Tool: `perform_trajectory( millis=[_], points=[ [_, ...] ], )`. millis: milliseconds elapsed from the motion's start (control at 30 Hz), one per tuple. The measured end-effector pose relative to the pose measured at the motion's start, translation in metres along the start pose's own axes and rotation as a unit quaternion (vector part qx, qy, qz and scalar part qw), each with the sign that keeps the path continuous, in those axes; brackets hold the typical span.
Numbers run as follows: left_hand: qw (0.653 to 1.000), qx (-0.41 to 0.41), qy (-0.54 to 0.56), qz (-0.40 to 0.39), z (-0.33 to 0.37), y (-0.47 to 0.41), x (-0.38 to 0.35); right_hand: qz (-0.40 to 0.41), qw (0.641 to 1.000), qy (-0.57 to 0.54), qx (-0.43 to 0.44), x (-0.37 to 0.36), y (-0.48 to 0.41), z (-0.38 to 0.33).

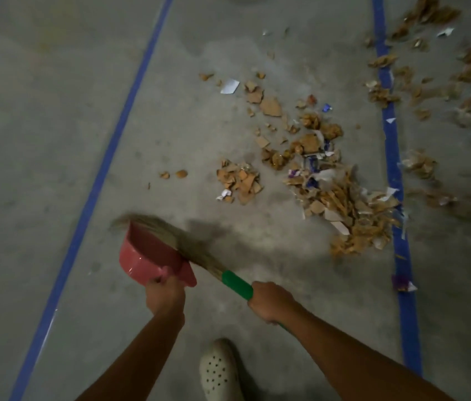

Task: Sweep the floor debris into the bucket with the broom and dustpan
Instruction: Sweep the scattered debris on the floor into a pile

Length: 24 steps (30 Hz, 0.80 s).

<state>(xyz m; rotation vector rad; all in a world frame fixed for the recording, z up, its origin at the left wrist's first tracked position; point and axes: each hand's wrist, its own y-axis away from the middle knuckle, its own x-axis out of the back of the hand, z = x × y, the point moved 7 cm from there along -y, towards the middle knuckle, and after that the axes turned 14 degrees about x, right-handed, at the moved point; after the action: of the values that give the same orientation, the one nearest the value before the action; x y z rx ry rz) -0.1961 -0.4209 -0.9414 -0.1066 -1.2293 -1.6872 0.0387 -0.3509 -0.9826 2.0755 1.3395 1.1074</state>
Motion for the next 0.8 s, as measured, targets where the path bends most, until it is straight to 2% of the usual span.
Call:
perform_trajectory(
  millis=[167,333,433,600,800],
  points=[
    [0.999,-0.034,-0.002,-0.014,0.025,-0.052,0.016,0.032,0.996,-0.076,-0.031,0.0,-0.069,-0.033],
    [0.996,-0.05,-0.014,-0.067,0.037,-0.065,0.008,0.1,0.974,-0.188,-0.072,0.007,-0.09,-0.029],
    [0.994,-0.048,-0.018,-0.093,0.037,-0.057,-0.003,0.159,0.946,-0.259,-0.115,0.011,-0.08,-0.003],
    [0.989,-0.047,-0.025,-0.138,0.032,-0.029,-0.024,0.244,0.905,-0.303,-0.173,0.029,-0.038,0.056],
    [0.982,-0.064,-0.041,-0.172,0.03,0.013,-0.045,0.315,0.854,-0.373,-0.183,0.062,0.026,0.105]
  ],
)
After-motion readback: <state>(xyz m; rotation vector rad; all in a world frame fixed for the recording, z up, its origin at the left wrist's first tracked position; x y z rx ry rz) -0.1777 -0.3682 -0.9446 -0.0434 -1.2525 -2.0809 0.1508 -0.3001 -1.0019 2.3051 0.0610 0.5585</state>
